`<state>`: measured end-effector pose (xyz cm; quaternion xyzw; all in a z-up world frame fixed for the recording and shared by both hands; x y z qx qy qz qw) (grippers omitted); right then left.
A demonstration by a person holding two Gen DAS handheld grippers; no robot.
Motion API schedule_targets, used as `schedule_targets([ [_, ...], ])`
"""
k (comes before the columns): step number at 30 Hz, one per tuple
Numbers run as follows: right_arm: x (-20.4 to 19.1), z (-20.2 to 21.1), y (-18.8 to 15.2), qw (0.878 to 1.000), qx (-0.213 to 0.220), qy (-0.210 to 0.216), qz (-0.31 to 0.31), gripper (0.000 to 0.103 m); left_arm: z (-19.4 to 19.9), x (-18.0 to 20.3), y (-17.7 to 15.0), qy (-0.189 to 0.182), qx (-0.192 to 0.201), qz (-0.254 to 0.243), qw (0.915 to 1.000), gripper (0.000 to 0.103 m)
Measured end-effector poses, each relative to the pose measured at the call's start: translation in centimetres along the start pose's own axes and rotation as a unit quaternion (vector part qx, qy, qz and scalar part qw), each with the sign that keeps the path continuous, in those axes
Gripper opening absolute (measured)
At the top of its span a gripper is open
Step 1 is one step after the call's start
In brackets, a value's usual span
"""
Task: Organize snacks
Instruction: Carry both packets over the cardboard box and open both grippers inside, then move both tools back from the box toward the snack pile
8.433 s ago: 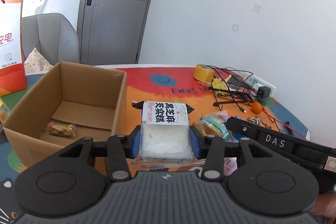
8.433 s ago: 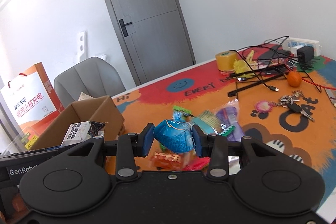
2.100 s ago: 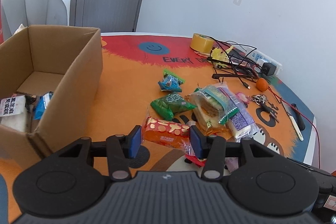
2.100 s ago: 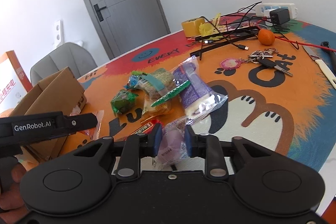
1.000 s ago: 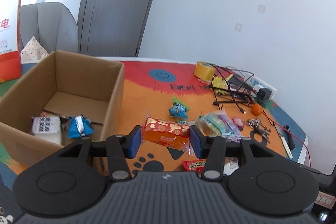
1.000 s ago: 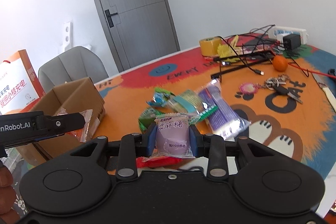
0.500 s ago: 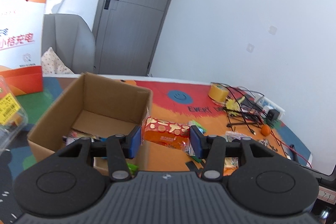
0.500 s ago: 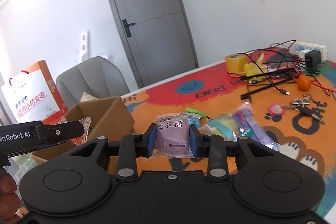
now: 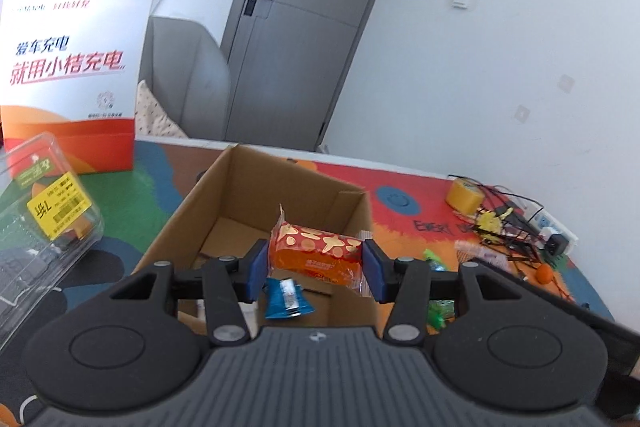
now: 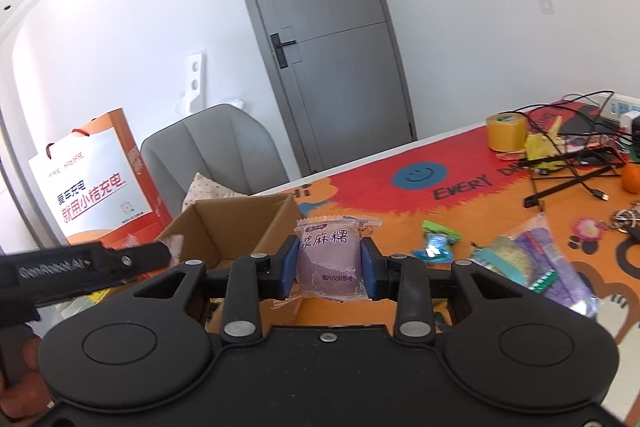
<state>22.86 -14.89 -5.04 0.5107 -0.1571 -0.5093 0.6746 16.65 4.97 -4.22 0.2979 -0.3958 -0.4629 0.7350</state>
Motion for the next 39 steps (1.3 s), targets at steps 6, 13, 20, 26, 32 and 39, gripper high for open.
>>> schedule_targets([
  [6,-2.2,-0.8,0.6,1.0,-0.003,0.019,-0.001,0.034,-0.6,-1.8,0.0,0.005,-0.007,0.028,0.9996,0.061],
  [13,-4.2,-1.7,0.8,0.999,-0.007,0.032,0.005,0.034,0.5,-3.6,0.4,0.014,-0.002,0.043,0.999,0.067],
  [20,-6.1,-2.5,1.1,0.998,-0.012,0.057,0.001,0.034,1.5,-4.5,0.5,0.021,0.0,0.05,0.9985,0.071],
  [26,-7.6,-2.6,1.5,0.996,-0.013,0.091,0.003,0.041,2.0,-5.2,0.5,0.028,0.001,0.058,0.9979,0.073],
  [32,-5.4,-1.5,1.4,0.997,-0.005,0.073,-0.017,0.062,1.9,-4.9,0.2,0.033,-0.003,0.059,0.9977,0.079],
  [39,-2.3,0.0,0.6,0.999,-0.003,0.037,-0.02,0.07,1.3,-2.7,-0.5,0.022,-0.015,0.044,0.9987,0.084],
])
Point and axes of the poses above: each gripper's, at about its wrist camera, not at the fingertips, and z roughly against the way its jaws point, x to its right, y to its top, the point moved 6 cm from there along -z, roughly the way its jaws point, and after that the axes turned 1 degree about -x, right-handed, at the moved point
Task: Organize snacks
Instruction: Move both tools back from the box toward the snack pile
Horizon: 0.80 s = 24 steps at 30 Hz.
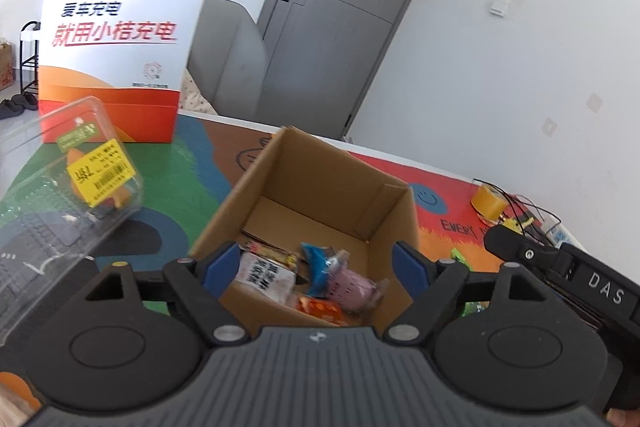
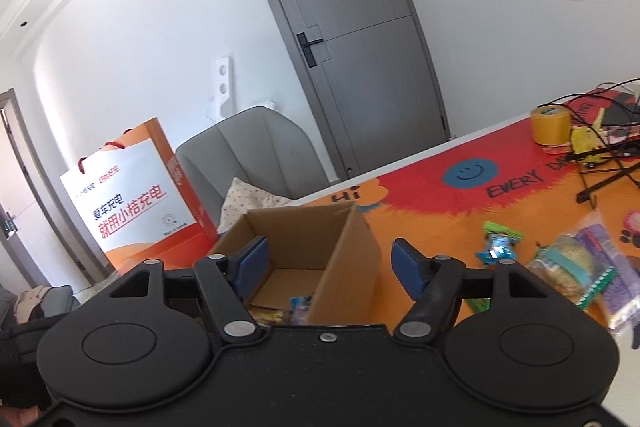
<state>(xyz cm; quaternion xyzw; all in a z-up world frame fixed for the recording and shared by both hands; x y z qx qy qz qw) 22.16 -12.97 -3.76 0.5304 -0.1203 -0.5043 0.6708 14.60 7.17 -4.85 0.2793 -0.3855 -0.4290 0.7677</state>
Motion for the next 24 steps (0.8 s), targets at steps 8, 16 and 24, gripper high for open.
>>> schedule_targets([
  [8,2.6,1.2,-0.7,1.0,-0.004,-0.023,-0.005,0.074,-0.5,2.5,-1.1,-0.007,-0.008,-0.021,0.9997,0.087],
  [16,5.3,3.1,-0.9,0.999,0.002,-0.05,-0.014,0.082,-0.7,5.4,-2.0,-0.029,-0.015,-0.04,0.9987,0.088],
  [24,8.0,5.1,-0.8,0.997,0.012,-0.074,-0.021,0.091,-0.8,8.4,-3.0,-0.048,-0.02,-0.064,0.9966,0.094],
])
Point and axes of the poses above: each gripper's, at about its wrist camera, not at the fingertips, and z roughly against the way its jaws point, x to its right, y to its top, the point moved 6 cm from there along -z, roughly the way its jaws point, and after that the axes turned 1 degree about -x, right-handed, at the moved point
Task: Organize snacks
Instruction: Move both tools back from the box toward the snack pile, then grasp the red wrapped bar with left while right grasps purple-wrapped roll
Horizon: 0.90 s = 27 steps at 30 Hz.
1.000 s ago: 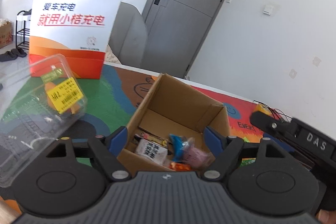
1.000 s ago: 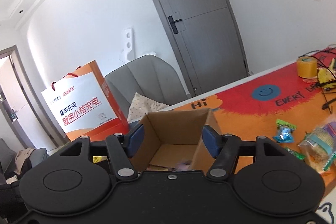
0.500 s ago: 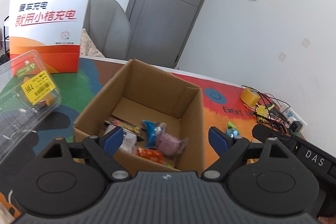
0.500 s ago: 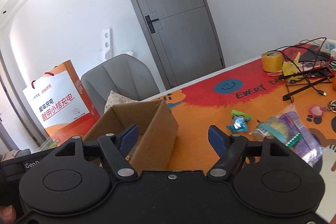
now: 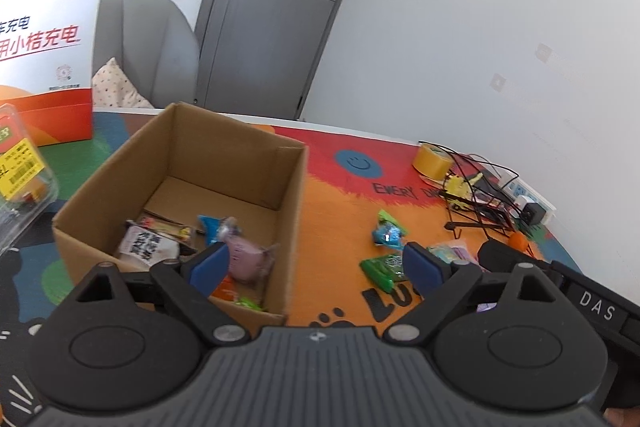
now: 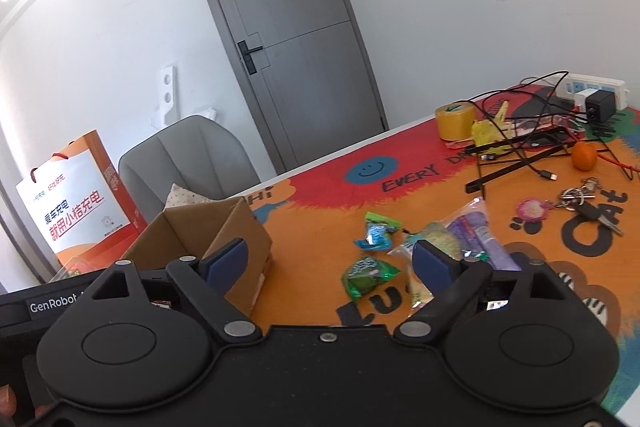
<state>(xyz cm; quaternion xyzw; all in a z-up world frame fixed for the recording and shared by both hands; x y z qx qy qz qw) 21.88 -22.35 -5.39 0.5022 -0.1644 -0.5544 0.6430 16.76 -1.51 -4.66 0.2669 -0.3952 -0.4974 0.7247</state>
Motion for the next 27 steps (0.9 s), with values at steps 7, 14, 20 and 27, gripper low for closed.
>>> schedule_targets([
  [7,2.5,1.1,0.3,1.0,0.009,-0.015,-0.012,0.099,-0.5,2.1,-0.4,-0.007,-0.003,-0.018,0.9998,0.096],
  [14,5.1,1.5,0.3,0.999,0.013,-0.028,-0.029,0.101,-1.2,4.1,-1.2,-0.028,-0.015,-0.032,0.999,0.095],
  [20,7.4,1.6,0.0,0.998,0.01,-0.043,-0.045,0.101,-2.3,5.4,-2.0,-0.036,-0.027,-0.04,0.9982,0.095],
  [27,9.5,1.5,-0.8,0.997,0.002,-0.056,-0.056,0.101,-4.1,6.8,-3.3,-0.042,-0.05,-0.05,0.9966,0.095],
])
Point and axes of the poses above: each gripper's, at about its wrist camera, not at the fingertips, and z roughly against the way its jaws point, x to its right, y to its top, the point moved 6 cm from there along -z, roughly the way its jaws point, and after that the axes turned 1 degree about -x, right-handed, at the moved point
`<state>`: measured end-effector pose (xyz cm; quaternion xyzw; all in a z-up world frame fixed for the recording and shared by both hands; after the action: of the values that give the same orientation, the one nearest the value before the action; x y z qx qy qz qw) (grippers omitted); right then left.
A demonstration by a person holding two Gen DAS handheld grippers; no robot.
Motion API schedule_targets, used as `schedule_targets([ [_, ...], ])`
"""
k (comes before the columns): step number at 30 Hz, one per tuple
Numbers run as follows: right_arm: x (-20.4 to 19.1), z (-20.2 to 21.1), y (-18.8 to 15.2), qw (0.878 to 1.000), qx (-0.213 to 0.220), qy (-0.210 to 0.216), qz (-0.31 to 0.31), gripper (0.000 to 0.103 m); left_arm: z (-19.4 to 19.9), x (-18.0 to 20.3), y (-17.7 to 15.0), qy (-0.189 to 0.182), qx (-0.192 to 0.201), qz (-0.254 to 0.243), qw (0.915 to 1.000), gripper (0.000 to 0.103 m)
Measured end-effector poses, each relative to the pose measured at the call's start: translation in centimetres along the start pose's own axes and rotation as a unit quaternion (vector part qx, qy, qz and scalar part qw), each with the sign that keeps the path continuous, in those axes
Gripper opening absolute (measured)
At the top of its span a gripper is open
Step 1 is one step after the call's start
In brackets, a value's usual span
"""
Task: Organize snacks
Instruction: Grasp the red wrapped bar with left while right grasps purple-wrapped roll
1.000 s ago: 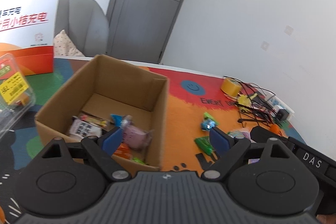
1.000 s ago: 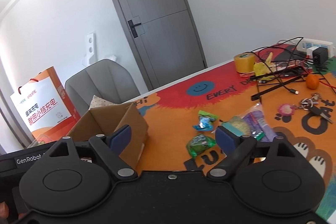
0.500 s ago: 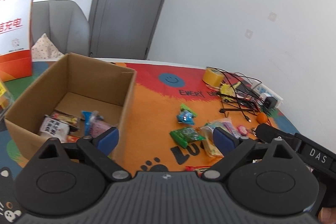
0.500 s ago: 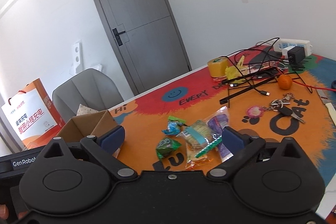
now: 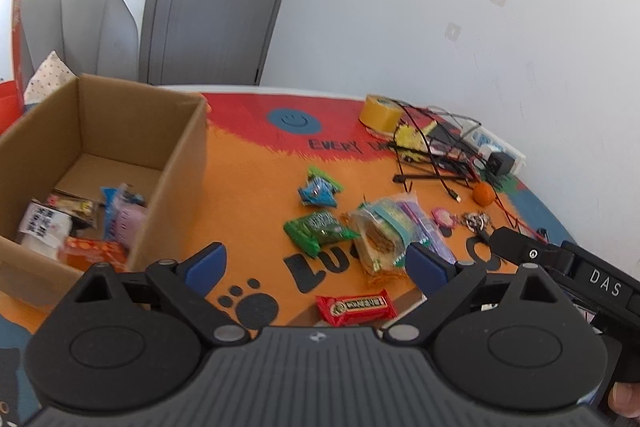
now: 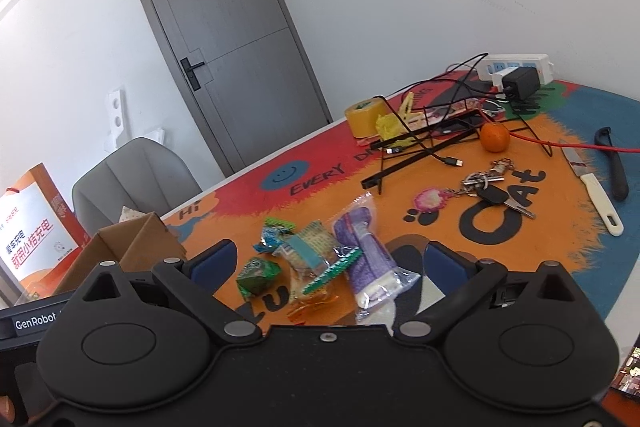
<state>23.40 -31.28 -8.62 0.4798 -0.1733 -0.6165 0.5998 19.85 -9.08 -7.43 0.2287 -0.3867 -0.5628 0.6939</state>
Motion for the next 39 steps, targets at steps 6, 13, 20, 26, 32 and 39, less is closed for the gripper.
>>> schedule_targets([
  [6,2.0,-0.7,-0.7,1.0,-0.01,-0.013,-0.015,0.101,-2.1,1.1,-1.1,0.0,-0.025,-0.018,0.9995,0.095],
  [13,3.6,-1.8,-1.7,0.999,-0.024,-0.019,-0.027,0.101,-4.4,1.4,-2.9,0.01,-0.059,-0.038,0.9975,0.095],
  [20,4.6,-2.7,-2.5,0.998,-0.035,-0.023,-0.037,0.101,-6.5,1.4,-4.1,0.031,-0.085,-0.059,0.9941,0.094],
  [26,5.2,-3.5,-2.9,0.998,-0.044,-0.025,-0.043,0.101,-8.0,2.0,-4.4,0.038,-0.093,-0.073,0.9922,0.094],
  [32,5.8,-3.9,-3.1,0.997,-0.048,-0.028,-0.048,0.101,-8.9,2.7,-4.3,0.045,-0.085,-0.087,0.9916,0.094],
  [39,5.8,-4.1,-3.1,0.997,-0.05,-0.028,-0.048,0.101,-8.9,3.6,-4.3,0.033,-0.076,-0.098,0.9918,0.076],
])
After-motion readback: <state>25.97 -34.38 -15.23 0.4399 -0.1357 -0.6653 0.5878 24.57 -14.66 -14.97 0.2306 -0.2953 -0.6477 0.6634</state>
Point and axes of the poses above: each gripper's, at about its wrist camera, not at the fingertips, and z roughly against the way its jaws point, x to its right, y to its top, the point moved 6 cm from there along -z, roughly the way its jaws point, and after that the axes turned 1 degree about -x, right-handed, at the moved point
